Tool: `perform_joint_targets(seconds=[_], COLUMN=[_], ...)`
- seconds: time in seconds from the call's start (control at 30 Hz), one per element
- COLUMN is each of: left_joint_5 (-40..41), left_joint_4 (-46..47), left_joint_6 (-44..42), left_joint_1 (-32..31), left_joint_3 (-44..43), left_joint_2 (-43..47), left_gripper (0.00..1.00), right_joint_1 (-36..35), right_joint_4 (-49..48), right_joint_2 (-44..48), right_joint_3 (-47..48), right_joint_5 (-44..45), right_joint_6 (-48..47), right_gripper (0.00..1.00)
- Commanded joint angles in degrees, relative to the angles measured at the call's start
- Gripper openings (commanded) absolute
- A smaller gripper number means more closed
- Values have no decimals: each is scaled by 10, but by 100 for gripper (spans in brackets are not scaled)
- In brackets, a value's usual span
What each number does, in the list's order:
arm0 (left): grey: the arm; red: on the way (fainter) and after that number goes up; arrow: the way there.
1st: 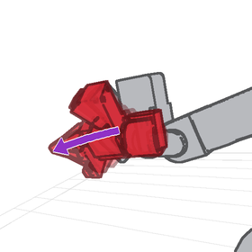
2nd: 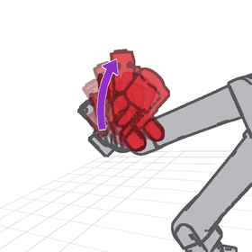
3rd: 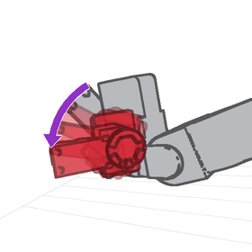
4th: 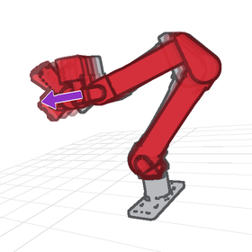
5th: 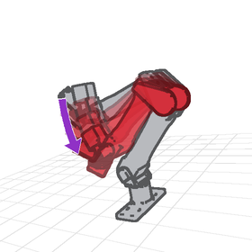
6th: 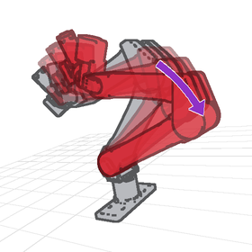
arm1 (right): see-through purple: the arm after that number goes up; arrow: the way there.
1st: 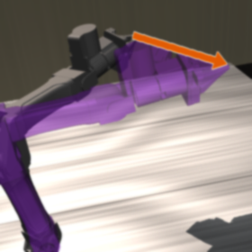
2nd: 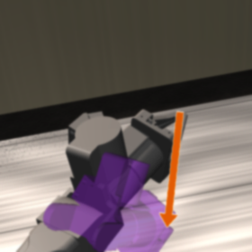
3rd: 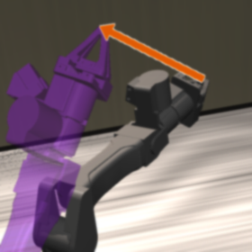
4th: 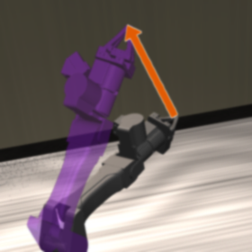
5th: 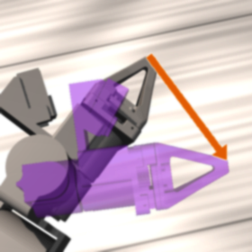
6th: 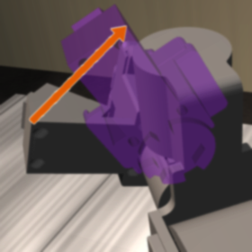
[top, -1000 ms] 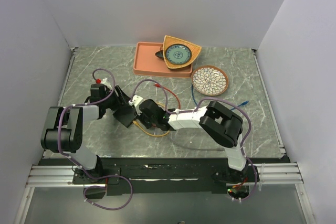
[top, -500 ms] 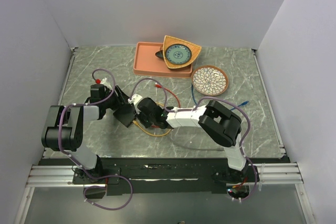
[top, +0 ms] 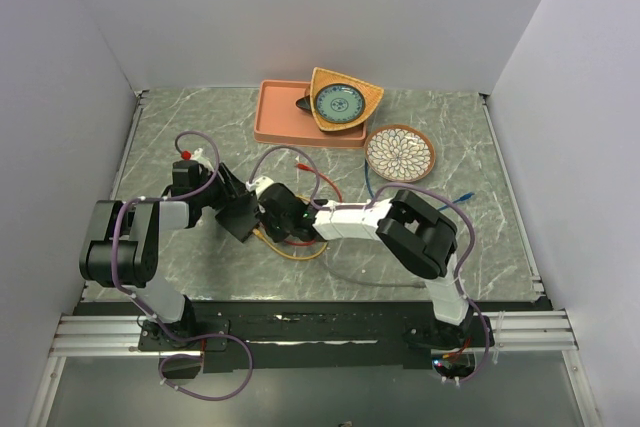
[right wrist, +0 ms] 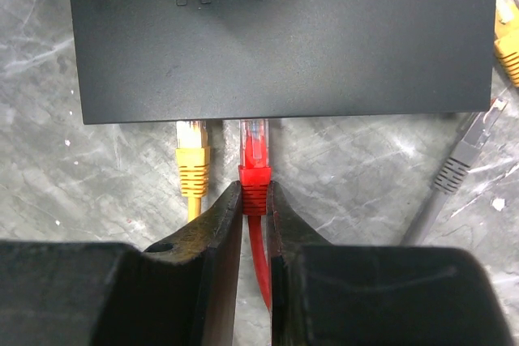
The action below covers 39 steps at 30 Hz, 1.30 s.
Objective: Insert the plug into the switch port
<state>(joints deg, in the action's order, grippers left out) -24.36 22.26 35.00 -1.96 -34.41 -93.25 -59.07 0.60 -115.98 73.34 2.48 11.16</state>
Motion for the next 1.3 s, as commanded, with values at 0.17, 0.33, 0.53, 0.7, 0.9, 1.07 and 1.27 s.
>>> perform_joint_targets(seconds=[0.17, 0.33, 0.53, 0.7, 0.9, 1.07, 1.27], left_joint_5=[-47, -41, -42, -33, -33, -34, -40], left_joint_4=[-78, -85, -78, -81, -82, -84, -86], left_joint_6=[16, 15, 16, 15, 15, 15, 13], left_joint_1=[-21, -21, -21, -21, -21, -21, -21], left_joint_3=[8, 5, 8, 6, 6, 4, 4], left_joint_2=[2, 8, -2, -2, -2, 3, 8], left_gripper=[59, 59, 59, 59, 59, 59, 59], right_joint_1=[9, 8, 4, -3, -3, -2, 2], right_joint_4=[-44, -64, -133, -159, -112, -92, -83], right_joint_2=[5, 37, 74, 85, 64, 56, 52], right_joint_3=[65, 25, -41, -72, -44, -28, -15], right_joint_5=[23, 34, 36, 48, 74, 83, 87], right_joint_6=[46, 48, 34, 11, 23, 32, 44], right_gripper=[0, 0, 0, 0, 0, 0, 0])
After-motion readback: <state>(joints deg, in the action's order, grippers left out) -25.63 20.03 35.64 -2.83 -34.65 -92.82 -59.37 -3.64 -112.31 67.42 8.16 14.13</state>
